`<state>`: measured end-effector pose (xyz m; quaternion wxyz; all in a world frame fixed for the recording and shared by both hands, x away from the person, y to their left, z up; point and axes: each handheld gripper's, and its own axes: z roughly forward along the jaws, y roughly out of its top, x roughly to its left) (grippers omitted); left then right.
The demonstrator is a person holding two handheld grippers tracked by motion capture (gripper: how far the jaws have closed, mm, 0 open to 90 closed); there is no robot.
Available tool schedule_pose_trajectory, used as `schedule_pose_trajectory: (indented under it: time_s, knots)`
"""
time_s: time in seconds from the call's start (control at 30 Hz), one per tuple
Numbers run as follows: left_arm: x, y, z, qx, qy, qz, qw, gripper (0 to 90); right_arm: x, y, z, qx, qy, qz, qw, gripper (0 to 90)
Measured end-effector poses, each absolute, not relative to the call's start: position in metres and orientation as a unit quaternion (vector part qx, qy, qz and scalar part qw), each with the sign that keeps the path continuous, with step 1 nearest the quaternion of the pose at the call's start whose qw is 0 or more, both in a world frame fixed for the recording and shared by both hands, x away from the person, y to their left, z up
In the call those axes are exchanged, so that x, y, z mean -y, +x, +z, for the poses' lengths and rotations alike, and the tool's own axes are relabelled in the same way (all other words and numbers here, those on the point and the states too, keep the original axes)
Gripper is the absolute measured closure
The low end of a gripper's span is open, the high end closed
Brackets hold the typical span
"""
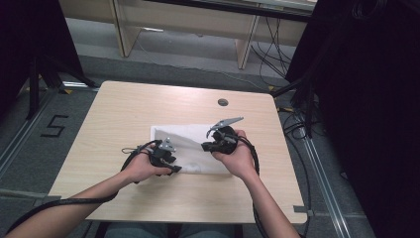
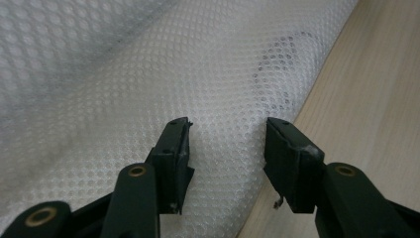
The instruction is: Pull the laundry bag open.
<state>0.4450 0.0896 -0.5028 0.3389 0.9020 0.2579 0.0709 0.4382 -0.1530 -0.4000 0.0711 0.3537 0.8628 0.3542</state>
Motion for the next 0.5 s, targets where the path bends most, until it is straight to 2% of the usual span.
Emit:
schedule_pose_trajectory:
  time_s: [0.27, 0.3, 0.5]
  knots:
    - [-0.089, 0.443, -0.504, -0.271, 0.892, 0.072, 0.354, 52.4, 0.155, 0.421, -0.405, -0.867, 0.339, 0.362, 0.042, 90.0]
    - [-0.091, 0.445, -0.502, -0.255, 0.903, 0.076, 0.338, 52.4, 0.156, 0.419, -0.406, -0.864, 0.343, 0.365, 0.039, 90.0]
    - [-0.095, 0.439, -0.495, -0.250, 0.905, 0.081, 0.333, 53.3, 0.160, 0.413, -0.408, -0.864, 0.345, 0.365, 0.029, 90.0]
